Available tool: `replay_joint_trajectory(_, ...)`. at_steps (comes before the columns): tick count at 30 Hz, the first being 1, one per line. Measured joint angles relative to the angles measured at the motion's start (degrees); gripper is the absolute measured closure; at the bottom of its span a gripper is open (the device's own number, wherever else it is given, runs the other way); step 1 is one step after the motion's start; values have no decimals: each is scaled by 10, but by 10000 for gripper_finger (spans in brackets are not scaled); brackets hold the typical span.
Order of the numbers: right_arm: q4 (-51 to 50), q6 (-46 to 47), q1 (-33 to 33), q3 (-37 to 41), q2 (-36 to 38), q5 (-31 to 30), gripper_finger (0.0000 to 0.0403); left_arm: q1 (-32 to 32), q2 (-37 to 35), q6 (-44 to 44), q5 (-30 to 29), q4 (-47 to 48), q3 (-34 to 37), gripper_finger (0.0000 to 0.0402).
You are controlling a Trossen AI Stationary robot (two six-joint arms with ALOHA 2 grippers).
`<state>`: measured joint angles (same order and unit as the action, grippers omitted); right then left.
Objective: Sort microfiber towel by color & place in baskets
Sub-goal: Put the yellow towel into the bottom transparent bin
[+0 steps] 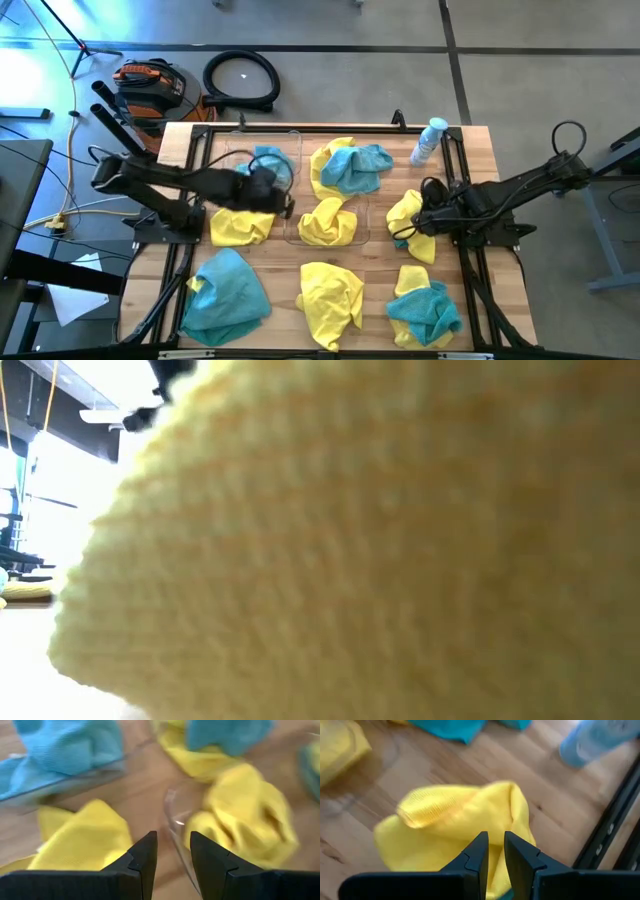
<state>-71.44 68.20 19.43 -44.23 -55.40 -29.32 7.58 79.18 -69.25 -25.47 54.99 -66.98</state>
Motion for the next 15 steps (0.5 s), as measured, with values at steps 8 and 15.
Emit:
replay_joint_trajectory(8,-3,-41,4,43,0,28,347,73,-47,136,-1,1,0,296)
replay_joint_trajectory(15,4,20,14,6,0,42,347,72,-49,245,-14,-22,0,309)
